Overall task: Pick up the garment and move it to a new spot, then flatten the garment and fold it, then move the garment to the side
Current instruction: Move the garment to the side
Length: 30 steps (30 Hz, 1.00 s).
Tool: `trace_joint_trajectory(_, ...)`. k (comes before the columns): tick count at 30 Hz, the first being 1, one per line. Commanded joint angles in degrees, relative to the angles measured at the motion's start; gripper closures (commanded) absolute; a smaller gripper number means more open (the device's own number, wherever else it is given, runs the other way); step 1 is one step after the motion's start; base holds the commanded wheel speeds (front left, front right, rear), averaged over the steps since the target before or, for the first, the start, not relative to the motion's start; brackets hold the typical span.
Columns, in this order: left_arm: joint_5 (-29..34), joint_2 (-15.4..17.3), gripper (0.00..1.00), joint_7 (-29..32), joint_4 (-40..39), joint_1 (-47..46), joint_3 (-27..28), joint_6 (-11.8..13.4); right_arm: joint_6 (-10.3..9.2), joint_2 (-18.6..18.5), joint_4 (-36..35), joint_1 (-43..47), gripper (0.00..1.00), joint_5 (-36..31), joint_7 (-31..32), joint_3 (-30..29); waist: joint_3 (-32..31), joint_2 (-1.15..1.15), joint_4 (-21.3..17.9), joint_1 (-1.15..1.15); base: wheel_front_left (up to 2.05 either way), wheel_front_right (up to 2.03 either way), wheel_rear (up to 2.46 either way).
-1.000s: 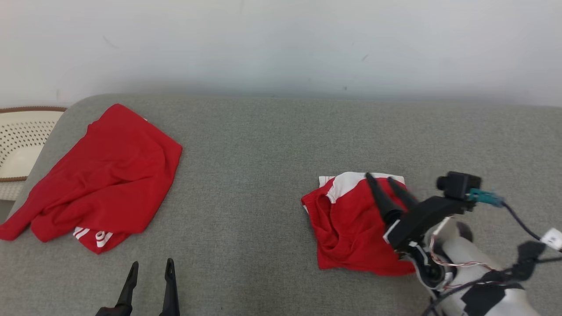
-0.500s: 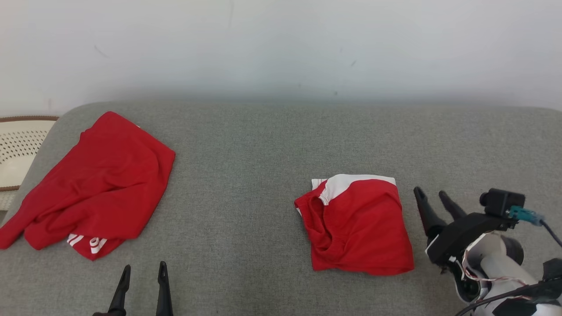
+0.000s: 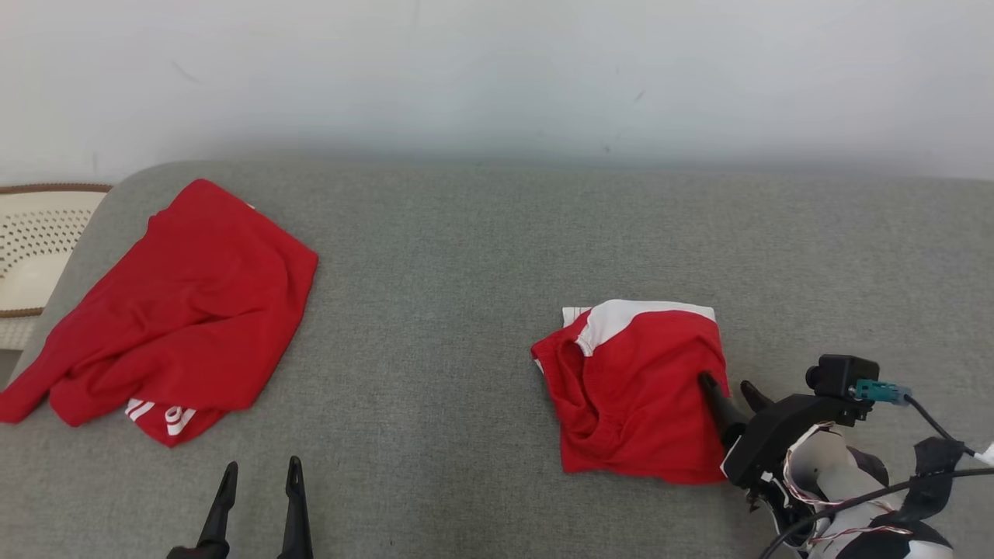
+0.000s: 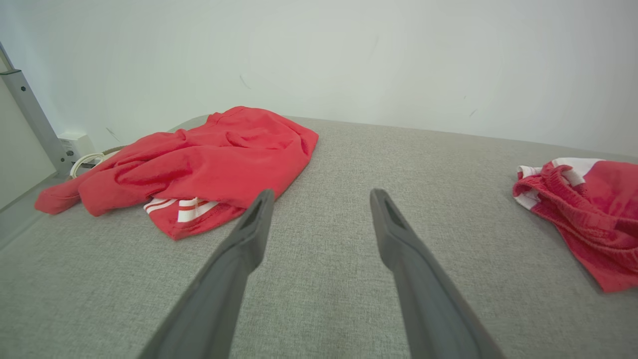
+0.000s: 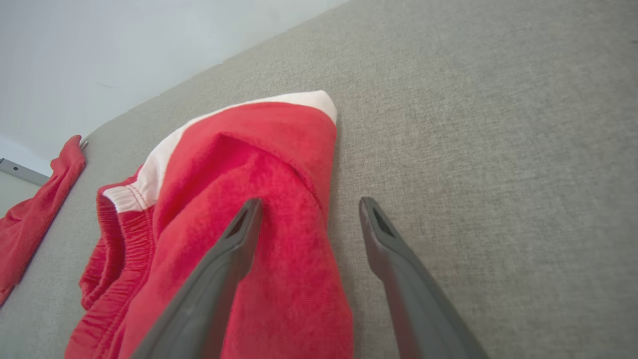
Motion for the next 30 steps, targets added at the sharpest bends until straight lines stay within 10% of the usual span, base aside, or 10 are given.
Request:
trace_joint_trajectory(1,0.0,0.0,0.0,-0.3,0.1,-0.4,0.0,0.1,0.03,0.4,0.9,-0.4,0.0,0.2,0.3,0.7,0.5,0.0,0.6,0.0,0.0,0.0,0.0)
trace_joint_trajectory(5,-0.1,0.0,0.0,-0.3,0.2,-0.6,-0.2,0.1,0.03,0.9,2.1,-0.7,0.0,1.0,0.9,1.7,0.9,0.0,1.2,0.0,0.0,0.0,0.0)
trace_joint_trajectory(6,-0.1,0.0,0.0,-0.3,0.2,-0.6,-0.1,0.2,0.03,1.0,2.4,-0.8,0.23,1.4,1.0,2.0,1.0,0.0,1.2,0.0,0.0,0.0,0.0)
trace_joint_trajectory(7,-0.2,0.0,0.0,-0.3,0.2,-0.6,-0.2,0.3,0.03,1.1,2.4,-0.9,0.78,1.5,1.1,2.5,1.0,0.0,1.3,0.0,0.0,0.0,0.0)
trace_joint_trajectory(8,-0.2,0.0,0.0,-0.3,0.2,-0.6,-0.1,0.3,0.03,1.0,2.4,-1.0,1.0,1.7,0.8,2.9,1.1,0.0,1.3,0.0,0.0,0.0,0.0)
trace_joint_trajectory(30,1.6,0.3,0.0,-0.3,-2.8,-1.1,2.0,-0.2,0.03,-9.0,2.2,-12.3,1.0,-4.8,-5.6,12.5,3.8,0.0,-6.5,0.0,0.0,0.0,0.0)
